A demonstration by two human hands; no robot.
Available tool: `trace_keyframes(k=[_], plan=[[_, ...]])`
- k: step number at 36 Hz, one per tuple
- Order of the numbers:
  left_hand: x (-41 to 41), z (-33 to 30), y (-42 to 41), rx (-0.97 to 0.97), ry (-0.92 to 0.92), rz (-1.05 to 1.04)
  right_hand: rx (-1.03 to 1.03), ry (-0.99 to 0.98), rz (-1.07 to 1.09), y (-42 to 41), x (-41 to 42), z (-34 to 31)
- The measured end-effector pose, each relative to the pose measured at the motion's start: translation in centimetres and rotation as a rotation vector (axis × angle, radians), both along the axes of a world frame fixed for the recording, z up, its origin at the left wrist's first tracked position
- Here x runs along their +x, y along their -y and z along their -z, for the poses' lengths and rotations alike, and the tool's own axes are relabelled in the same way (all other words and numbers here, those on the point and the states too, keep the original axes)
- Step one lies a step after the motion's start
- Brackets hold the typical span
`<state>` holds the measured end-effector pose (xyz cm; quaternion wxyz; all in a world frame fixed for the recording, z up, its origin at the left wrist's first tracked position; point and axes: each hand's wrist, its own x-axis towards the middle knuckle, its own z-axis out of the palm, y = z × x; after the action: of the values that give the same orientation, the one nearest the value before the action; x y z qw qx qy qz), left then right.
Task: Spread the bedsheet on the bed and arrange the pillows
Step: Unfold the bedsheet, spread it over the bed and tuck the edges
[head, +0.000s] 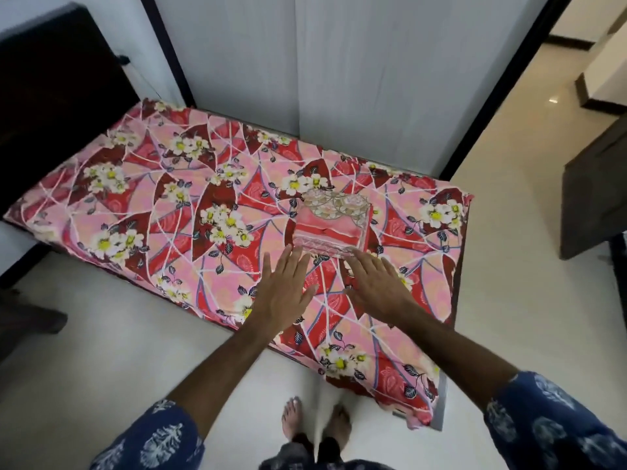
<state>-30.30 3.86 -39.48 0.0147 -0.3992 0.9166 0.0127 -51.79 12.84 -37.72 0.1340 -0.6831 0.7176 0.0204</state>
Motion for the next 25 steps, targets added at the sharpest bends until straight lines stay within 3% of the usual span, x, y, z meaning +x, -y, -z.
trace_keyframes(k=[16, 25], plan=[[-4.8, 0.3, 3.0, 0.062, -0.023, 0.009, 0.026, -0.106, -0.104, 2.8, -5.1, 0.1], [-13.4, 2.1, -1.4, 0.071, 0.05, -0.109, -0.034, -0.092, -0.239, 2.3, -14.0, 2.6]])
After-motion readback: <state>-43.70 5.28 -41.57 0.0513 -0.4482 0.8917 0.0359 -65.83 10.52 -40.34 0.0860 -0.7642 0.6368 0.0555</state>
